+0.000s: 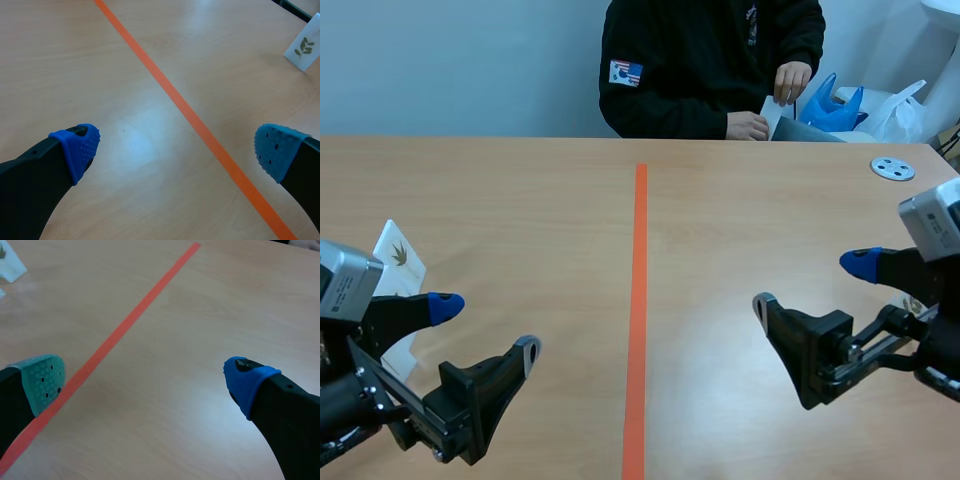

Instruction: Sort the leaf by its shape. The table is split by an orange tape line. A compound leaf with several leaflets goes to the left side, a simple leaf with one blade goes to the right side. Return to the home posture when a red brick is placed on the table.

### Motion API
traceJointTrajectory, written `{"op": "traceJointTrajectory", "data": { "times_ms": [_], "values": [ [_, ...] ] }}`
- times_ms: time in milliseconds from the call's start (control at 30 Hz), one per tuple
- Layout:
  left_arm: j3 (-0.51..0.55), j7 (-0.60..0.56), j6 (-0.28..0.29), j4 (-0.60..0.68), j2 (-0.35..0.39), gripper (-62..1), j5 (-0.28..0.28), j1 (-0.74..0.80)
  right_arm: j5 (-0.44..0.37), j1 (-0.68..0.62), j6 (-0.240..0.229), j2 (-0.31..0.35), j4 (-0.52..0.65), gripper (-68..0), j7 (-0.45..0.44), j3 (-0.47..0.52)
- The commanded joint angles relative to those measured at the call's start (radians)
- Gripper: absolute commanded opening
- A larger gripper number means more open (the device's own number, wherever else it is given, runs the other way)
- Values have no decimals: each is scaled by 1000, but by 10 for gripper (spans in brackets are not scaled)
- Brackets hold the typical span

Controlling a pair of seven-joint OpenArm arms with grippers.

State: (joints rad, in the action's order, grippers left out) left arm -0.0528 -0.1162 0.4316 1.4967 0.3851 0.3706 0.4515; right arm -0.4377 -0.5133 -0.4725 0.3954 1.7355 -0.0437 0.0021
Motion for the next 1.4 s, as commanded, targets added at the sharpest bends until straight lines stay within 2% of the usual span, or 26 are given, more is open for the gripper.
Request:
{"op": "traceJointTrajectory", "data": {
  "times_ms": [0, 1367],
  "values": [
    [2, -14, 8, 29, 1, 14, 7, -6, -11, 16, 0, 12, 8, 4, -17, 4],
    [2, -18, 8, 28, 0, 14, 7, -6, -11, 62, 0, 13, 6, 4, -22, -21]
  ]
}}
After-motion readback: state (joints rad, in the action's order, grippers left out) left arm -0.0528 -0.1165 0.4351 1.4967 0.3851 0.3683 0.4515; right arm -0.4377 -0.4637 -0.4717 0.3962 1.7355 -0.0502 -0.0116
